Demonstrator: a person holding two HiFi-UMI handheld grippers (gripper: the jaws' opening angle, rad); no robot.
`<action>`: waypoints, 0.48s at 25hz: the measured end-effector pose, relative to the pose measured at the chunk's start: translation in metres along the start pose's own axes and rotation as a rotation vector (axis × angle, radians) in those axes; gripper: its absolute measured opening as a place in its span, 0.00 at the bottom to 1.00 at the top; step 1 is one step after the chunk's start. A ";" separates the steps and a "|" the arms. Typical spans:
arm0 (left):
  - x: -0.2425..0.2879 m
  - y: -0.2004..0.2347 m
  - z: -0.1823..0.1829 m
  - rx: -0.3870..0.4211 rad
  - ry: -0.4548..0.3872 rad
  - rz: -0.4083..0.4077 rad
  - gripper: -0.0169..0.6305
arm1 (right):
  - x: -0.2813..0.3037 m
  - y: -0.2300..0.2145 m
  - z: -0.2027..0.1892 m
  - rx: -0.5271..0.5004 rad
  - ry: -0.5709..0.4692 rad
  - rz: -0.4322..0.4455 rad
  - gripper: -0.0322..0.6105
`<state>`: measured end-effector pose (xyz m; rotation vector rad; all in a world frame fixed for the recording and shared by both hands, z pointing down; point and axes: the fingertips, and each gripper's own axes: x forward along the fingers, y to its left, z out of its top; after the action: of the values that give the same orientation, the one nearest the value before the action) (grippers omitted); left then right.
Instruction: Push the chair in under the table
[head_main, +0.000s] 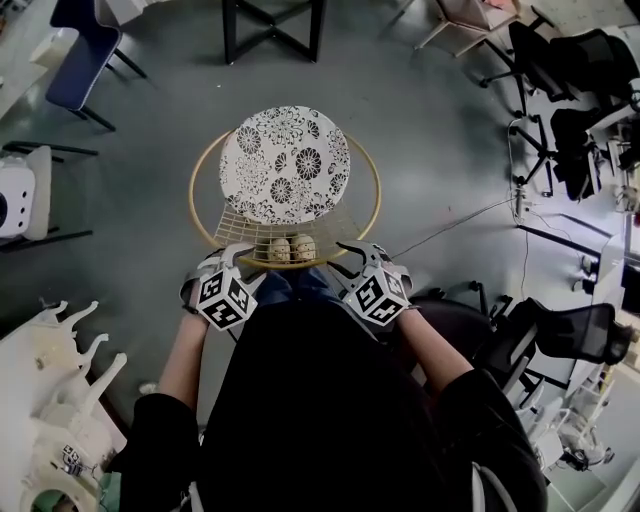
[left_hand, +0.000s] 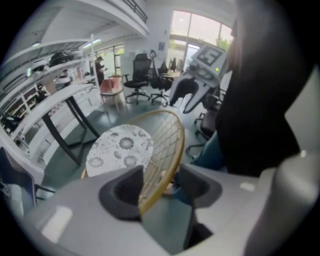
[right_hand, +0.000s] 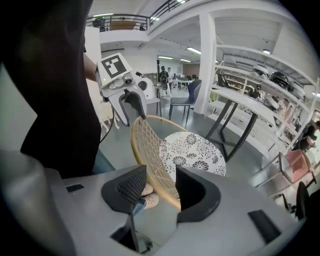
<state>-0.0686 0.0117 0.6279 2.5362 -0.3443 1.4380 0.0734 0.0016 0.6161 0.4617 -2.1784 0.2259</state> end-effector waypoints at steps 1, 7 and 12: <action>0.003 -0.002 -0.003 0.022 0.025 -0.009 0.38 | 0.002 0.002 -0.005 -0.035 0.023 0.015 0.30; 0.018 -0.010 -0.022 0.185 0.160 -0.017 0.41 | 0.018 0.017 -0.035 -0.350 0.194 0.068 0.34; 0.034 -0.015 -0.034 0.284 0.233 -0.024 0.41 | 0.028 0.015 -0.044 -0.446 0.252 0.057 0.34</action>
<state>-0.0749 0.0322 0.6731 2.5284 -0.0746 1.8672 0.0842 0.0223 0.6646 0.1106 -1.9191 -0.1635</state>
